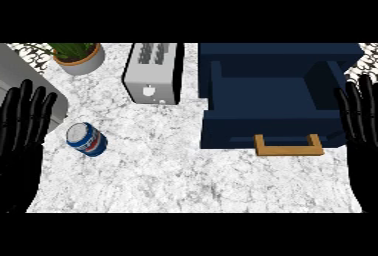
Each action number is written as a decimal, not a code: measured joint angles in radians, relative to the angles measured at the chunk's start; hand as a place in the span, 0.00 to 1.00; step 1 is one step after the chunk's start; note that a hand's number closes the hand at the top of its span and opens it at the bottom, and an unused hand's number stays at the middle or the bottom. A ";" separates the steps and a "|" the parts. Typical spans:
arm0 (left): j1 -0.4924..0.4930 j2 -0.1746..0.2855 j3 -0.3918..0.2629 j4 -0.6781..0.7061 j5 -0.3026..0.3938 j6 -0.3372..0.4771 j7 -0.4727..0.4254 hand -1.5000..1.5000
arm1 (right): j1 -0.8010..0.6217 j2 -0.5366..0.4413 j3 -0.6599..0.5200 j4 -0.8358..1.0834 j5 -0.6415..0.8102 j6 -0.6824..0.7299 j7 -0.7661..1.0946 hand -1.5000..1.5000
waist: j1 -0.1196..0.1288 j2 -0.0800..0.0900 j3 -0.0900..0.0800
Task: Pick up the can, place it into the drawer and close the drawer
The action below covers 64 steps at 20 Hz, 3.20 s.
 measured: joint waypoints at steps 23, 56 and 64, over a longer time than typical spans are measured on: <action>-0.016 0.511 0.385 0.462 0.700 -0.723 0.133 0.00 | 0.258 -0.019 -0.207 -0.028 -0.156 0.041 0.133 0.00 | 0.008 0.025 0.018; -0.198 0.399 0.312 0.711 0.801 -0.633 0.378 0.00 | 0.455 -0.008 -0.532 -0.065 -0.416 0.369 0.078 0.00 | 0.002 0.026 0.017; -0.219 0.312 0.283 0.807 0.593 -0.641 0.236 0.00 | 0.453 0.002 -0.591 -0.026 -0.435 0.429 0.068 0.00 | 0.003 0.026 0.018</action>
